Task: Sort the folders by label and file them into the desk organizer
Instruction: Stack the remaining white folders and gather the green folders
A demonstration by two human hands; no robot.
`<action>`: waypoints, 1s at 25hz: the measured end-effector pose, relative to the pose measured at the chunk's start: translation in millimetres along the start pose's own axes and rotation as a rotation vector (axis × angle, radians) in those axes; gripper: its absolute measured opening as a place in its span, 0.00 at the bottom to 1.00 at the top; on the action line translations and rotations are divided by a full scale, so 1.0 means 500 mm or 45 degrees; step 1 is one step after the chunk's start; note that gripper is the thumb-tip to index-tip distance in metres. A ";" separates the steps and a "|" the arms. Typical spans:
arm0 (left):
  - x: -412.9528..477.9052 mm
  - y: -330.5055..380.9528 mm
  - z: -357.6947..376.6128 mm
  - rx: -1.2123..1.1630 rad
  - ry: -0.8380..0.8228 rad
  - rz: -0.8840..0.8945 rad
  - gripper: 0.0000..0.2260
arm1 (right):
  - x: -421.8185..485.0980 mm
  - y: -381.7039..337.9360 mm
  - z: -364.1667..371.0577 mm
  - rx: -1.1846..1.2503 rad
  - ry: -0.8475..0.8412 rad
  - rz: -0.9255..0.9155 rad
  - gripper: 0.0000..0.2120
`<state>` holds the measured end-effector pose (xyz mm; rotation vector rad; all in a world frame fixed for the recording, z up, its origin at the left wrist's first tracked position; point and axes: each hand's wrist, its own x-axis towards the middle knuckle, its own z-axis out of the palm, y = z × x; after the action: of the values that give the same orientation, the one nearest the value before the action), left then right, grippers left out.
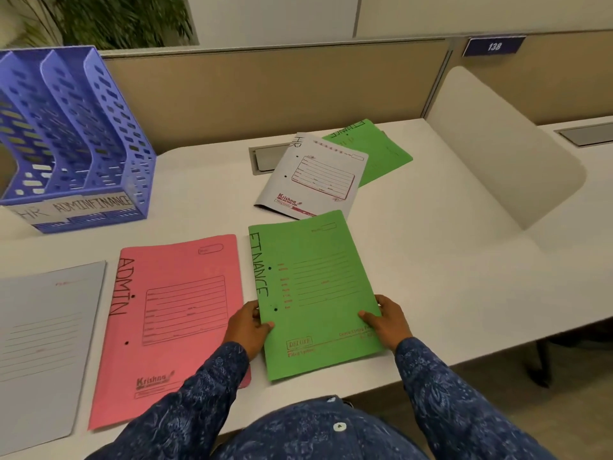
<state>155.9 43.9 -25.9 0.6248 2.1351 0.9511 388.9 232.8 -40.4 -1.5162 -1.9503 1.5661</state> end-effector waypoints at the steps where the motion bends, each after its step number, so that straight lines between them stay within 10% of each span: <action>1: 0.004 0.001 -0.005 0.023 0.005 0.003 0.17 | 0.002 -0.004 0.006 -0.021 0.008 -0.005 0.14; 13: -0.005 -0.027 0.006 0.639 0.067 0.272 0.29 | -0.013 0.004 0.059 -0.675 0.203 -0.188 0.35; 25: 0.002 -0.043 0.008 0.931 0.056 0.382 0.28 | -0.016 0.046 0.068 -0.841 0.199 -0.317 0.26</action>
<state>155.2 32.7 -44.9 1.3123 2.4600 0.2902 382.0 203.8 -69.8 -1.4519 -2.5778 0.7040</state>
